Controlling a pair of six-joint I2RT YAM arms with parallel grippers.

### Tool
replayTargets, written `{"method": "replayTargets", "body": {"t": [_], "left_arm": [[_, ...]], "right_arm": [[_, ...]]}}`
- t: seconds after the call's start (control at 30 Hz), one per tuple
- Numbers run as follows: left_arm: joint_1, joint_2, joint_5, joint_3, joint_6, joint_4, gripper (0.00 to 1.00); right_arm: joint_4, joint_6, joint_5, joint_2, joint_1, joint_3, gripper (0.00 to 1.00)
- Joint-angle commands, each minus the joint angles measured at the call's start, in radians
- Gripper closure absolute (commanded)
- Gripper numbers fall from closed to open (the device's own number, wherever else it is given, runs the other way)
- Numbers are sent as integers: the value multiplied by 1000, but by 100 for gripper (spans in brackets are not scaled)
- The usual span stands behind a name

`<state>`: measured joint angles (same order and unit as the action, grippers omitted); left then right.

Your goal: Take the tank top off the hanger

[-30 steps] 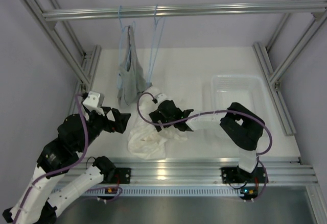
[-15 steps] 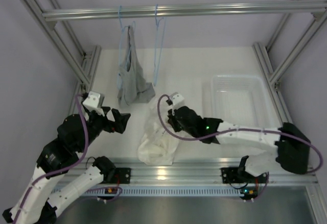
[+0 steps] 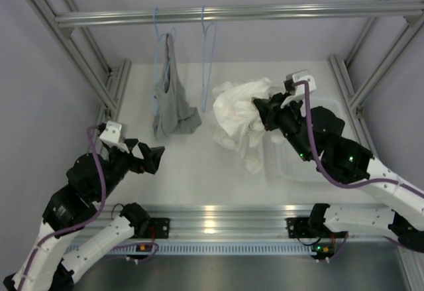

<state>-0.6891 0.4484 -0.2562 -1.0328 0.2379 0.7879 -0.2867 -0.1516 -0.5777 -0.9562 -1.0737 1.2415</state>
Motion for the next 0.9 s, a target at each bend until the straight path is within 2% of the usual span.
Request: {"method": "replayTargets", "body": {"t": [0.0, 0.13, 0.23, 0.3, 0.43, 0.53, 0.63, 0.73, 0.87], "left_arm": [[-3, -20, -21, -32, 12, 10, 1], [-3, -27, -40, -53, 15, 45, 1], [-3, -17, -64, -90, 21, 102, 1], [-3, -10, -87, -113, 21, 117, 1], [-3, 3, -87, -133, 21, 137, 1], [-3, 4, -84, -124, 21, 134, 1], [-3, 1, -77, -112, 21, 120, 1], [-3, -8, -75, -105, 20, 119, 1], [-3, -39, -80, -93, 21, 117, 1]], "right_arm": [[-123, 116, -217, 7, 11, 145, 100], [-207, 202, -474, 40, 15, 182, 100], [-242, 202, -528, 88, 69, 129, 100], [-281, 158, -484, 123, 127, 96, 100], [-336, 109, -332, 162, 369, 49, 100], [-342, 107, -208, 160, 489, 47, 100], [-342, 129, -145, 123, 538, 107, 100], [-342, 171, -148, 82, 547, 171, 100], [-307, 193, -132, 53, 552, 115, 100]]}}
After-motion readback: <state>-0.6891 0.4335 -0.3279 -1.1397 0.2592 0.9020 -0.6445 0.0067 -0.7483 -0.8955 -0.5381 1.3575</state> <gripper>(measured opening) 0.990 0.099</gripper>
